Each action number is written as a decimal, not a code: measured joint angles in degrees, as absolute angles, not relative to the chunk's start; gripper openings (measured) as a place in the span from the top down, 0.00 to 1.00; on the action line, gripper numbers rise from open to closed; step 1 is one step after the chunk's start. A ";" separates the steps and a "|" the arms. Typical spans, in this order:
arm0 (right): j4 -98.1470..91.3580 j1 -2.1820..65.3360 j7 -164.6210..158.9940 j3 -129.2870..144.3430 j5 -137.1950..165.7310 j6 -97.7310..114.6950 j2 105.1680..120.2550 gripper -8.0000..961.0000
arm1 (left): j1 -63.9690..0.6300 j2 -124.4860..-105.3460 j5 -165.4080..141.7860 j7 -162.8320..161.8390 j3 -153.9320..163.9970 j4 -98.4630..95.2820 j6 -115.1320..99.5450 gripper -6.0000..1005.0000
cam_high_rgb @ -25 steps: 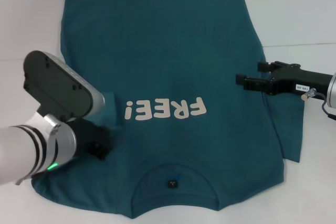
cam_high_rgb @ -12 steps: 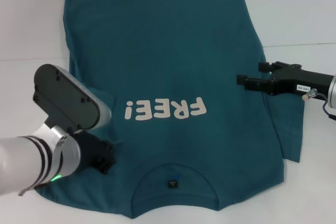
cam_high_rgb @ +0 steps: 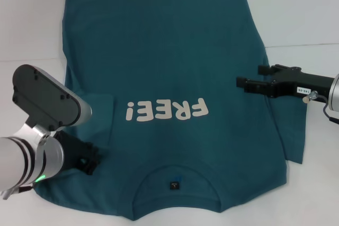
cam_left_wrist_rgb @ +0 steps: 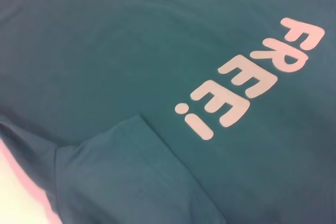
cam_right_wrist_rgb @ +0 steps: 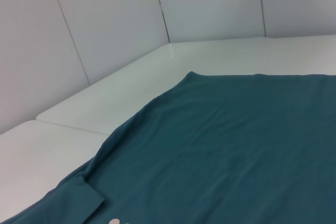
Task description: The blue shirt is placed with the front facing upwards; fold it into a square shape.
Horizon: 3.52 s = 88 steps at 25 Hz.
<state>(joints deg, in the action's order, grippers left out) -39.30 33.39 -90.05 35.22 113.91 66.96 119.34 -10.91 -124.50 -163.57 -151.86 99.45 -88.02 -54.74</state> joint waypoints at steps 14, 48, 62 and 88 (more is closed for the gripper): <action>-39.20 32.59 -89.66 34.91 113.89 67.06 119.30 0.05 | -8.25 -124.62 -163.51 -151.62 96.34 -92.81 -53.95 0.63; -39.11 32.93 -89.88 35.24 113.82 67.06 119.00 0.05 | -10.06 -124.10 -163.72 -132.60 100.31 -91.63 -58.94 0.28; -39.00 32.81 -90.00 35.24 113.82 67.06 119.07 0.05 | -12.51 -123.99 -163.83 -129.87 98.87 -85.62 -53.51 0.28; -38.73 31.85 -90.17 34.70 113.29 67.87 119.10 0.05 | -13.30 -124.57 -163.65 -133.32 99.76 -83.64 -44.76 0.28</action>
